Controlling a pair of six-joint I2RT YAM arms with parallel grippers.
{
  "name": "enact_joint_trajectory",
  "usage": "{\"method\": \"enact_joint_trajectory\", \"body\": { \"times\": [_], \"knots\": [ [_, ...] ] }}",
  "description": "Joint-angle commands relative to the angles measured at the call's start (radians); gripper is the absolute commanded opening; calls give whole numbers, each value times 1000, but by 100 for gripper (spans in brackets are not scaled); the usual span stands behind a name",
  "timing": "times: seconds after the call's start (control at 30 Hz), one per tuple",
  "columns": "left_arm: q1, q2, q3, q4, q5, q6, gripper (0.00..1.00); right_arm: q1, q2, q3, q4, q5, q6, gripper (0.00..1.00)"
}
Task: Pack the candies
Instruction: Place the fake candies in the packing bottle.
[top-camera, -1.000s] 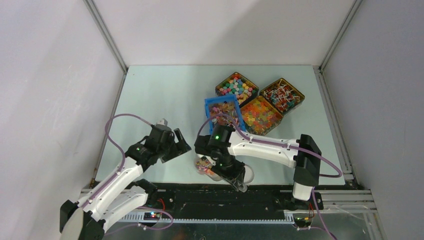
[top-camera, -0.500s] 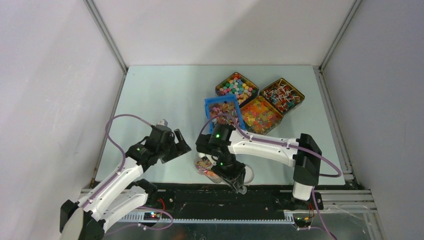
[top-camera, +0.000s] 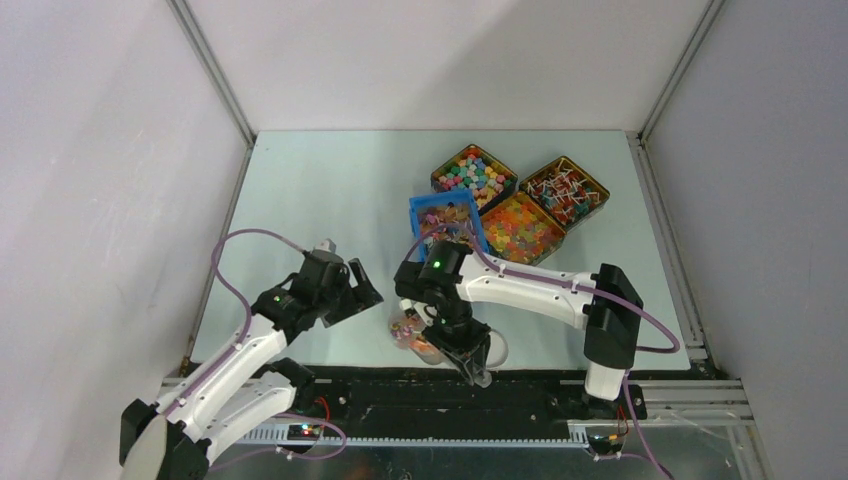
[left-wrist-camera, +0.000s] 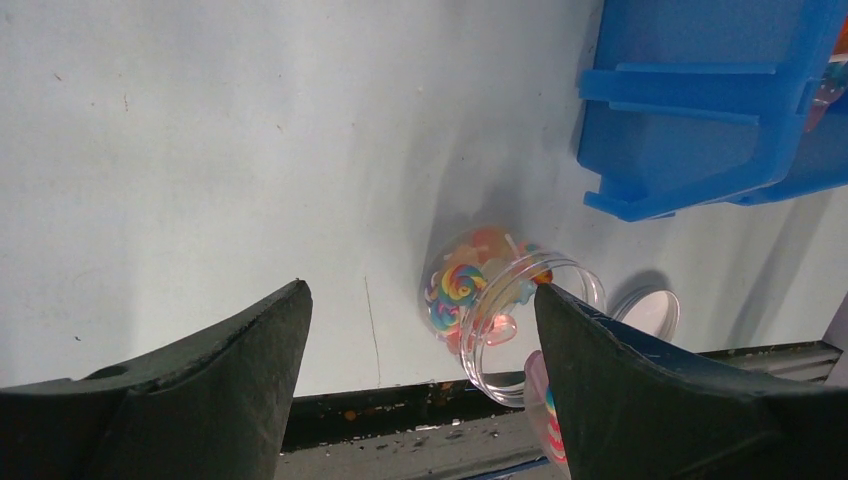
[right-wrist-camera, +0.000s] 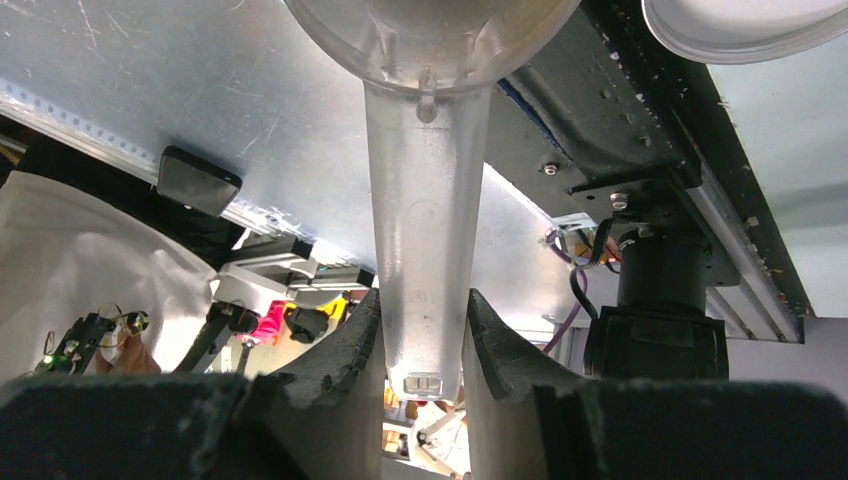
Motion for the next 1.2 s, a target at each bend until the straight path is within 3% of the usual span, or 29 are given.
{"method": "enact_joint_trajectory", "body": {
  "times": [0.0,0.63,0.8,1.17],
  "knots": [
    [7,-6,-11,20,5,-6,88,-7,14,23,-45,-50,-16,0],
    [7,-8,-4,19,14,0,88,-41,16,23,-44,-126,-6,0],
    [5,-25,5,20,93,30,81,-53,31,53,-45,-132,-4,0],
    [-32,-73,110,-164,192,53,67,-65,46,73,-45,-129,6,0]
  ]
}}
